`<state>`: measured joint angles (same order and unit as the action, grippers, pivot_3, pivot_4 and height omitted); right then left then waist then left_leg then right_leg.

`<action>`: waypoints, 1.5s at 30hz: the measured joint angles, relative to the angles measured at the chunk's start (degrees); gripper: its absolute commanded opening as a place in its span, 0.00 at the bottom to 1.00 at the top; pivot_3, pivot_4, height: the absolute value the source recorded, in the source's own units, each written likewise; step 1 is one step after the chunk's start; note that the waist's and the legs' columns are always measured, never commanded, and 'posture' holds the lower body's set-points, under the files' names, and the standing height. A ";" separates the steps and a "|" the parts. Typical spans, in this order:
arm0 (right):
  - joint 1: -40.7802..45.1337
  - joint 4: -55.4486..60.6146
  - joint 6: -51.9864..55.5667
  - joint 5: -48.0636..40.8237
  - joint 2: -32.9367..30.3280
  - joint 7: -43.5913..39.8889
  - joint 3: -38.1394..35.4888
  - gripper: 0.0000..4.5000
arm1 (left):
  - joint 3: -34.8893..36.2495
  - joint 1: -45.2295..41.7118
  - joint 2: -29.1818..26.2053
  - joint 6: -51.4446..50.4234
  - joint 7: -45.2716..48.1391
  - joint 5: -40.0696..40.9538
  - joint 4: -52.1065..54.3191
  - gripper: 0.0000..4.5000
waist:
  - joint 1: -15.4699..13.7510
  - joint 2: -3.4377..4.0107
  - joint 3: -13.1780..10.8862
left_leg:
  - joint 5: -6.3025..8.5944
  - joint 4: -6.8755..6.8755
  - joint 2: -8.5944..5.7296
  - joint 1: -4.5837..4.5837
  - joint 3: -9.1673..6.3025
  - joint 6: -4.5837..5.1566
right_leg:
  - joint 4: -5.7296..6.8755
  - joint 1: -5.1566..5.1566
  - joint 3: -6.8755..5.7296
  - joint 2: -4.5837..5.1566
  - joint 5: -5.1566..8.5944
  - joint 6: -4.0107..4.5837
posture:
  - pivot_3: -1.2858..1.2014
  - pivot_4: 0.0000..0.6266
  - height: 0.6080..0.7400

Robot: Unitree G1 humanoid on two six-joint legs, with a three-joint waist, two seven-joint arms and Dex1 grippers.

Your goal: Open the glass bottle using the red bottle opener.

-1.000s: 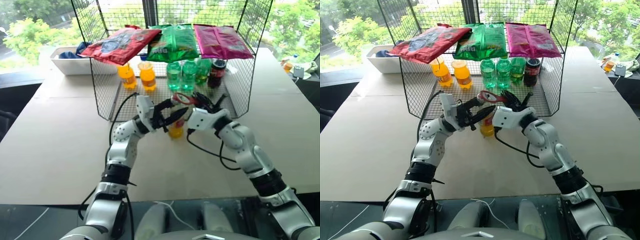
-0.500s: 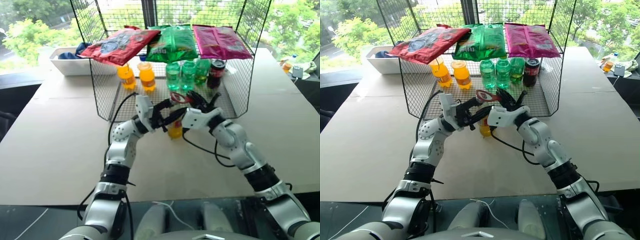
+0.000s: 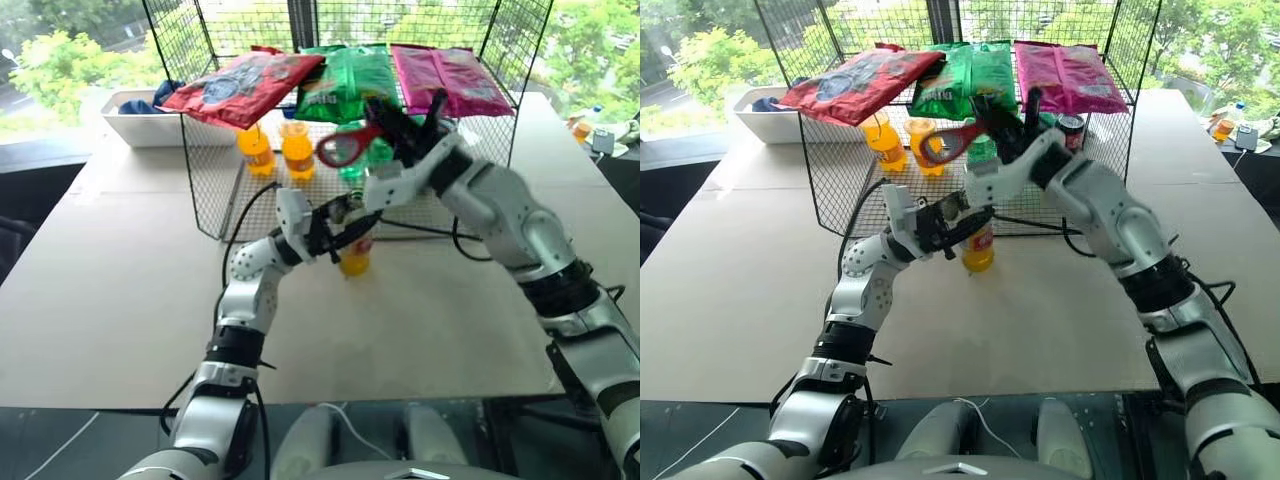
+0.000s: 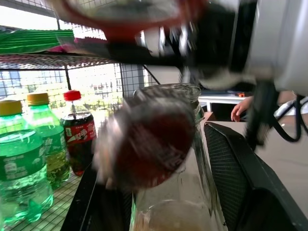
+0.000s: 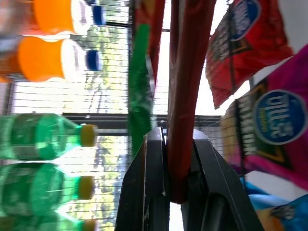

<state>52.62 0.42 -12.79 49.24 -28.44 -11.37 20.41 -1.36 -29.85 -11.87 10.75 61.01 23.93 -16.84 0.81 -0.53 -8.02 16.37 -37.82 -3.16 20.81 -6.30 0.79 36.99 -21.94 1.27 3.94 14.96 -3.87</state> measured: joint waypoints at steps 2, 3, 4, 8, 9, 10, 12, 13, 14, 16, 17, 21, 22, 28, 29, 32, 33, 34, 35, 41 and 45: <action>1.42 1.11 0.17 0.01 0.00 0.70 -1.43 0.00 | -0.04 -0.13 0.01 0.11 0.09 0.02 0.08 0.45 | -0.13 -0.01 0.01 | 0.00 0.15 -0.01 0.02 -0.02 0.00 | -0.15 0.00 -0.02 0.04 0.00 0.00 | 0.52 0.24 1.00; 1.73 1.48 0.34 0.03 0.04 0.94 -1.84 0.00 | -0.19 -0.25 0.00 0.16 0.10 0.03 0.08 0.45 | -0.13 -0.01 0.01 | 0.00 0.21 -0.02 0.03 -0.01 0.00 | -0.20 -0.01 -0.02 0.06 0.00 0.01 | 0.52 0.24 1.00; 1.71 1.54 0.58 0.02 0.14 1.18 -2.10 0.00 | -0.26 -0.31 0.00 0.18 0.10 0.03 0.07 0.45 | -0.11 0.00 0.00 | 0.00 0.23 -0.03 0.04 0.00 0.00 | -0.21 -0.01 0.00 0.07 0.00 0.01 | 0.52 0.24 1.00; -0.24 1.82 1.47 -0.27 0.27 2.22 -3.53 0.00 | -0.38 -0.34 0.00 0.32 0.08 0.03 0.03 0.45 | -0.16 -0.01 0.01 | -0.01 0.32 -0.03 0.06 -0.01 -0.01 | -0.21 -0.07 -0.02 0.07 0.00 0.01 | 0.52 0.24 1.00; -2.03 1.88 1.88 -0.78 0.34 2.60 -3.99 0.00 | -0.38 -0.35 -0.02 0.33 0.08 0.03 0.01 0.45 | -0.19 -0.01 0.01 | -0.01 0.32 -0.03 0.06 -0.01 -0.01 | -0.21 -0.08 -0.01 0.07 0.00 0.01 | 0.52 0.24 1.00; -4.28 1.83 2.65 -1.52 0.91 2.95 -4.73 0.00 | -0.37 -0.36 -0.02 0.32 0.08 0.03 -0.01 0.45 | -0.18 -0.02 0.01 | -0.01 0.32 -0.03 0.06 0.00 -0.01 | -0.21 -0.07 -0.01 0.08 0.00 0.01 | 0.52 0.24 1.00; -8.87 1.23 4.11 -2.98 1.65 3.27 -5.85 0.00 | -0.35 -0.42 0.00 0.37 0.03 0.04 -0.07 0.45 | -0.12 -0.01 0.01 | -0.01 0.32 -0.04 0.08 0.07 -0.01 | -0.19 -0.08 0.05 0.08 0.00 0.01 | 0.52 0.24 1.00; -10.14 1.02 4.59 -3.49 1.79 3.36 -6.05 0.00 | -0.34 -0.43 0.00 0.43 0.02 0.05 -0.08 0.45 | -0.06 0.00 0.00 | -0.02 0.33 -0.03 0.08 0.09 -0.01 | -0.18 -0.11 0.08 0.08 0.00 0.01 | 0.52 0.24 1.00; -11.97 0.91 5.36 -4.49 2.19 3.49 -6.91 0.00 | -0.33 -0.49 0.03 0.50 -0.03 0.04 -0.12 0.45 | -0.02 0.00 0.00 | -0.02 0.34 -0.03 0.08 0.10 -0.01 | -0.17 -0.12 0.09 0.07 0.00 0.01 | 0.52 0.24 1.00; -14.40 0.85 6.62 -6.42 3.05 3.61 -8.48 0.00 | -0.35 -0.49 0.05 0.72 -0.10 0.03 -0.12 0.45 | -0.01 0.00 0.00 | -0.02 0.38 -0.01 0.08 0.12 -0.01 | -0.18 -0.14 0.11 0.06 0.00 0.01 | 0.52 0.24 1.00; -16.25 0.94 7.66 -8.04 4.37 3.80 -9.72 0.00 | -0.37 -0.48 0.06 0.83 -0.13 0.03 -0.12 0.45 | 0.00 -0.01 0.01 | -0.02 0.39 0.00 0.08 0.12 -0.01 | -0.19 -0.14 0.11 0.05 0.00 0.01 | 0.52 0.24 1.00; -22.32 0.91 11.14 -12.82 8.83 3.81 -10.68 0.00 | -0.35 -0.48 0.09 0.85 -0.31 0.05 -0.10 0.45 | 0.02 0.00 0.00 | -0.02 0.41 0.00 0.08 0.16 -0.01 | -0.18 -0.17 0.15 0.05 0.00 0.01 | 0.52 0.24 1.00; -23.42 0.90 11.76 -13.63 9.60 3.73 -10.67 0.00 | -0.35 -0.48 0.11 0.85 -0.41 0.06 -0.09 0.45 | 0.02 0.00 0.00 | -0.02 0.41 0.00 0.09 0.17 -0.01 | -0.18 -0.17 0.16 0.05 0.00 0.01 | 0.52 0.24 1.00; -24.56 1.50 13.68 -15.50 10.95 3.51 -10.57 0.00 | -0.80 0.41 -0.37 -1.28 -0.51 -0.31 -0.85 0.77 | 0.07 0.03 -0.02 | -0.02 0.41 0.00 0.11 0.18 0.00 | -0.17 -0.22 0.16 0.03 -0.01 0.00 | 0.52 0.24 1.00; -24.90 1.57 13.77 -15.76 10.92 3.35 -10.57 0.00 | -0.93 1.09 -0.36 -1.74 -0.48 -0.40 -1.27 0.87 | 0.11 0.03 -0.04 | -0.02 0.43 0.00 0.18 0.18 0.00 | -0.18 -0.28 0.16 0.03 0.00 0.00 | 0.52 0.24 1.00; -25.46 1.57 13.91 -16.16 10.80 2.88 -10.24 0.00 | -0.98 1.63 -0.37 -1.54 -1.26 -1.95 -1.90 0.99 | 0.12 0.03 -0.05 | -0.03 0.28 -0.01 0.95 0.16 -0.02 | -0.08 -1.06 0.14 0.03 -0.02 0.00 | 0.52 0.24 1.00; -25.53 1.57 13.92 -16.26 10.80 2.84 -10.12 0.00 | -0.97 1.60 -0.34 -1.43 -1.38 -2.22 -1.90 0.99 | 0.14 0.03 -0.05 | -0.04 0.27 -0.02 1.07 0.17 -0.02 | -0.07 -1.17 0.15 0.05 -0.02 0.00 | 0.52 0.24 1.00; -25.64 1.57 13.92 -16.34 10.76 2.83 -10.11 0.00 | -0.97 1.60 -0.30 -1.40 -1.47 -2.40 -1.90 0.99 | 0.15 0.03 -0.05 | -0.04 0.27 -0.03 1.10 0.18 -0.02 | -0.07 -1.21 0.15 0.06 -0.02 0.01 | 0.52 0.24 1.00; -25.74 1.57 13.94 -16.47 10.66 2.82 -10.11 0.00 | -0.97 1.59 -0.28 -1.40 -1.48 -2.44 -1.90 0.99 | 0.15 0.03 -0.05 | -0.04 0.28 -0.02 1.12 0.17 -0.02 | -0.09 -1.22 0.15 0.06 -0.02 0.01 | 0.52 0.24 1.00; -26.64 1.66 15.48 -18.62 10.95 2.27 -10.25 0.00 | -0.94 1.56 -0.26 -1.40 -1.36 -2.45 -1.89 0.99 | 0.11 0.03 -0.05 | -0.04 0.28 -0.03 1.14 0.19 -0.02 | -0.09 -1.23 0.15 0.06 -0.02 0.00 | 0.52 0.24 1.00; -30.30 3.80 21.03 -23.88 13.49 -1.60 -11.15 0.09 | -1.01 1.85 -1.02 -2.00 -0.43 -2.35 -0.93 1.00 | 0.14 0.02 -0.05 | -0.04 0.29 -0.01 1.14 0.19 -0.02 | -0.08 -1.24 0.15 0.04 -0.02 0.01 | 0.52 0.24 1.00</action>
<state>22.32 4.22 8.24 25.36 -14.95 -12.97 9.26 -2.37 -28.00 -12.88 8.75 60.57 21.57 -17.77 0.95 -0.51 -8.07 16.33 -37.53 -3.16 21.95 -6.11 0.78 36.91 -23.18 1.43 3.98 14.94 -3.86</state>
